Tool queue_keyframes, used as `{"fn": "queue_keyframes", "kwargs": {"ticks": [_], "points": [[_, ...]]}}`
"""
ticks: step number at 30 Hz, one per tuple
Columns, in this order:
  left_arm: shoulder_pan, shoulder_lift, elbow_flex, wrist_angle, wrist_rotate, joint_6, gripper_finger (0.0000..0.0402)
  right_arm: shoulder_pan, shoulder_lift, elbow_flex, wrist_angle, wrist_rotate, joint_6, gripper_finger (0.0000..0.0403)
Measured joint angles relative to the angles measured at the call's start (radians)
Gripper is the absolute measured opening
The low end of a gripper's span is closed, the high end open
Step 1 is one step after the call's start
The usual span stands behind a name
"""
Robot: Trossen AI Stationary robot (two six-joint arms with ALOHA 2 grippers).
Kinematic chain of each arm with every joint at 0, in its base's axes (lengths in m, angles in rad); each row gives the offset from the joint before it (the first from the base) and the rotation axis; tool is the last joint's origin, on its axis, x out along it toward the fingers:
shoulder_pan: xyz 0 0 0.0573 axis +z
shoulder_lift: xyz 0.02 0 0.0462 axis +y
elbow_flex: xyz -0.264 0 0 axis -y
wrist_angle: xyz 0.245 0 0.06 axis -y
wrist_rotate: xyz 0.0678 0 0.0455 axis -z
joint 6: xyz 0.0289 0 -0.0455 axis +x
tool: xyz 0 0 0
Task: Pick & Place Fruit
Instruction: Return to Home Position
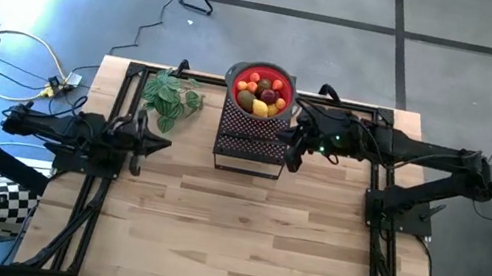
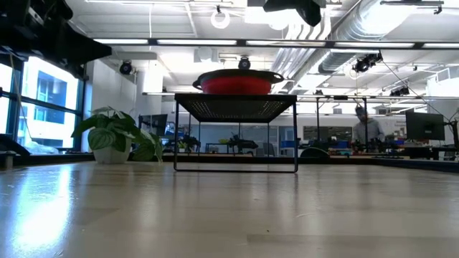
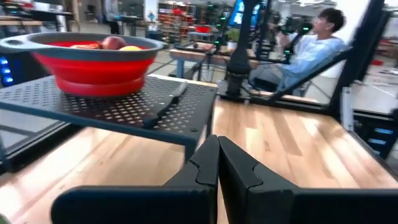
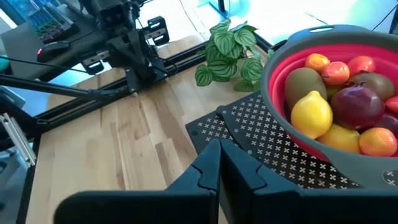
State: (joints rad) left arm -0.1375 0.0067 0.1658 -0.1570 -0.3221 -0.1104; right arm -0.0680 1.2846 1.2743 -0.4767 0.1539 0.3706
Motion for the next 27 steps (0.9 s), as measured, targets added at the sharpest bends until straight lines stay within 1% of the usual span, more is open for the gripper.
{"fn": "queue_keyframes", "kwargs": {"ticks": [5, 7, 11, 13, 16, 18, 20, 23, 27], "points": [[0.000, 0.000, 0.000, 0.000, 0.112, 0.006, 0.0000, -0.007, 0.000, 0.000, 0.000, -0.001, 0.000, 0.0004], [0.000, 0.000, 0.000, -0.001, 0.131, 0.010, 0.0000, -0.007, 0.000, 0.000, 0.000, -0.001, 0.000, 0.0004], [0.000, 0.000, -0.002, 0.005, 0.133, 0.002, 0.0000, -0.007, 0.000, 0.000, 0.000, -0.003, 0.000, 0.0004], [0.000, 0.000, -0.031, 0.055, 0.133, 0.001, 0.0000, -0.007, 0.000, 0.000, 0.000, -0.002, 0.000, 0.0004], [0.000, 0.000, -0.108, 0.169, 0.133, 0.001, 0.0000, -0.007, 0.000, 0.000, 0.000, -0.002, -0.001, 0.0004], [0.000, 0.001, -0.147, 0.212, 0.133, -0.009, 0.0000, -0.007, 0.000, 0.000, 0.000, -0.002, -0.001, 0.0004], [0.000, 0.000, -0.145, 0.190, 0.135, -0.042, 0.0000, -0.007, 0.000, 0.000, 0.000, -0.002, -0.001, 0.0004], [0.000, 0.004, -0.145, 0.185, 0.154, -0.048, 0.0000, -0.007, 0.000, 0.000, -0.003, -0.005, -0.001, 0.0004], [0.000, 0.006, -0.145, 0.181, 0.162, 0.002, 0.0000, -0.007, 0.000, 0.000, -0.018, -0.006, -0.006, 0.0004]]}}
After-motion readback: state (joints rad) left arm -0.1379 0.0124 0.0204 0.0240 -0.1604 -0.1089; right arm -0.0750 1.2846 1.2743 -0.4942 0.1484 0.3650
